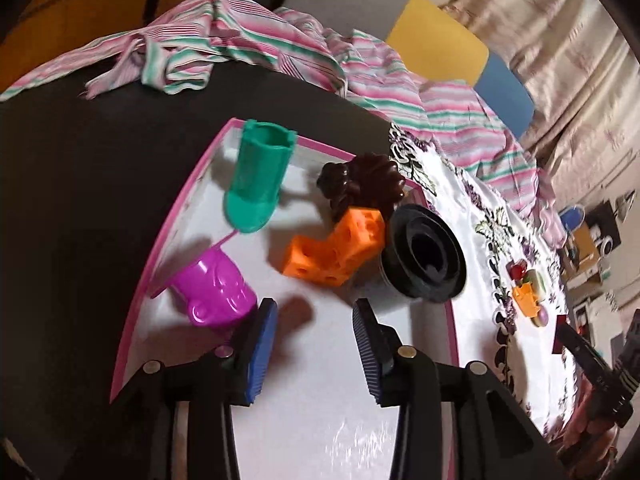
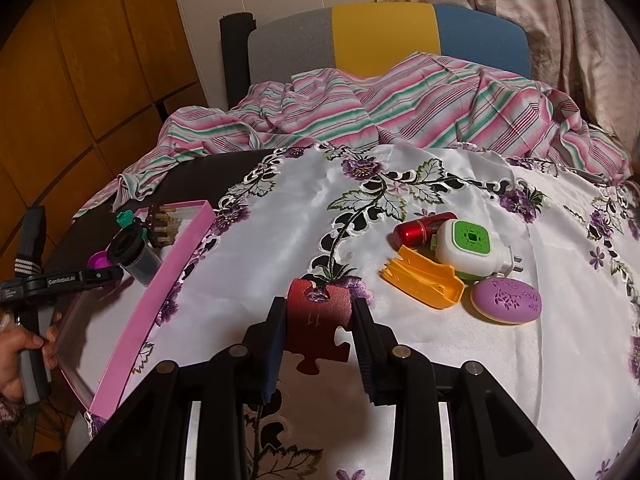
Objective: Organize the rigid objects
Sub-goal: 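Carry the orange cubes into the pink tray and open the left tool, then carry the red puzzle piece into the tray beside the cubes, open right tool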
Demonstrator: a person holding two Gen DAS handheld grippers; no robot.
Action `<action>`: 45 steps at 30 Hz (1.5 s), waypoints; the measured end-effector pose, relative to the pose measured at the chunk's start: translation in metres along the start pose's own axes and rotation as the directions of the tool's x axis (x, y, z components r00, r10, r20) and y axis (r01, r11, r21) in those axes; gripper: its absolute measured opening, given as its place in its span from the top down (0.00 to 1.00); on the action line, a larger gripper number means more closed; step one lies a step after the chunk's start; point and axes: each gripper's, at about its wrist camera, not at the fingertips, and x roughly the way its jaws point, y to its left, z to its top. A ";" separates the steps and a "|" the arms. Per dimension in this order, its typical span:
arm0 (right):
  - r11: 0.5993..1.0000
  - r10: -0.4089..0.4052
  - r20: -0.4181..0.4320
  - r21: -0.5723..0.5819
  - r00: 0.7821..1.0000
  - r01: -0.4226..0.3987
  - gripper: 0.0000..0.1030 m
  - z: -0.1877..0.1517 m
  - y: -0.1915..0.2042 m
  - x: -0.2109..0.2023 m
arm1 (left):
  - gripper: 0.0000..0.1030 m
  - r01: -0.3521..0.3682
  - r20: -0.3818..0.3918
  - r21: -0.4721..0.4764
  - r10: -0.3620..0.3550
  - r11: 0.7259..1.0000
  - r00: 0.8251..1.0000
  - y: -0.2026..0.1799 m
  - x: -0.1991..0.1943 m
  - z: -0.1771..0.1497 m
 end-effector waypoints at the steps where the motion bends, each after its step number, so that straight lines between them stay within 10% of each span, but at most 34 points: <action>1: 1.000 -0.001 0.002 -0.004 1.000 0.001 0.68 0.000 0.001 0.000 | 0.62 0.003 0.008 -0.005 -0.003 1.000 1.000 0.001 -0.004 -0.003; 28: 0.966 0.255 -0.055 -0.027 0.965 -0.257 0.68 -0.007 0.110 0.014 | 0.62 0.050 0.036 0.023 -0.051 0.998 0.998 0.011 -0.045 -0.063; 45: 0.944 0.260 -0.202 -0.152 0.944 -0.293 0.68 0.004 0.227 0.083 | 0.62 0.033 0.060 0.026 -0.034 0.999 0.998 0.025 -0.067 -0.074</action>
